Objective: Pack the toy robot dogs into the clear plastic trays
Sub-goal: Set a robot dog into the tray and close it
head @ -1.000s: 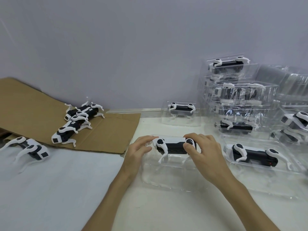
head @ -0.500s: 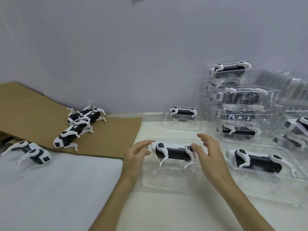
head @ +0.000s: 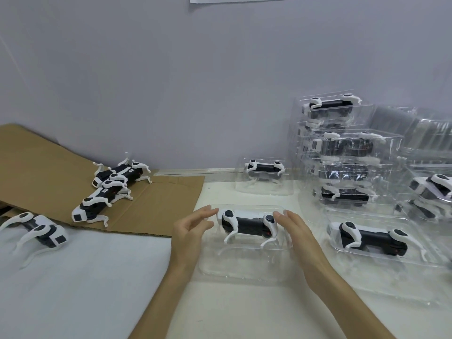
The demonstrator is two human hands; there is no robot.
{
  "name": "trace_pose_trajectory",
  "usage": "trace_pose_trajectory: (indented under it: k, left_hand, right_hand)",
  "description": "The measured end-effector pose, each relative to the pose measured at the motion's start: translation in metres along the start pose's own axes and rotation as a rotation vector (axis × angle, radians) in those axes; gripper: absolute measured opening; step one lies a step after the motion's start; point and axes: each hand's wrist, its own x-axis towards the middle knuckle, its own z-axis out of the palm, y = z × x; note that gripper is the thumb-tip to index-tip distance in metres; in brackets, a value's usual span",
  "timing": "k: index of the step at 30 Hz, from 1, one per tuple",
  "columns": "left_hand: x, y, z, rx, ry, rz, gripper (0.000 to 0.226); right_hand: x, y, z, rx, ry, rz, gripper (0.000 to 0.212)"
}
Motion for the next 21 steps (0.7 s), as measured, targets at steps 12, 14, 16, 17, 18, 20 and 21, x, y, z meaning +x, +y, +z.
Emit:
trace_pose_trajectory:
  k: [12, 14, 16, 17, 18, 20, 21]
  left_hand:
    - [-0.003, 0.011, -0.003, 0.043, -0.153, -0.25, 0.06]
    - [-0.004, 0.014, -0.003, 0.09, -0.204, -0.336, 0.062]
    - [-0.007, 0.015, -0.003, 0.097, -0.281, -0.371, 0.05]
    - [-0.008, 0.016, -0.003, 0.088, -0.292, -0.362, 0.046]
    - [-0.008, 0.017, -0.004, 0.088, -0.281, -0.341, 0.047]
    - [-0.006, 0.016, -0.005, 0.125, -0.227, -0.272, 0.062]
    - [-0.005, 0.016, -0.005, 0.137, -0.207, -0.238, 0.069]
  right_hand:
    - [0.0, 0.005, -0.004, -0.044, -0.018, -0.044, 0.049]
    - [-0.002, 0.003, -0.003, -0.036, -0.04, -0.046, 0.039]
    - [-0.002, 0.003, -0.003, -0.025, -0.034, -0.061, 0.036]
    - [-0.002, 0.003, -0.004, -0.023, -0.027, -0.073, 0.039]
    - [-0.001, 0.003, -0.004, -0.02, -0.021, -0.085, 0.047]
    - [-0.001, 0.002, -0.005, -0.008, -0.015, -0.106, 0.064]
    - [-0.002, 0.0, -0.004, 0.011, -0.025, -0.124, 0.068]
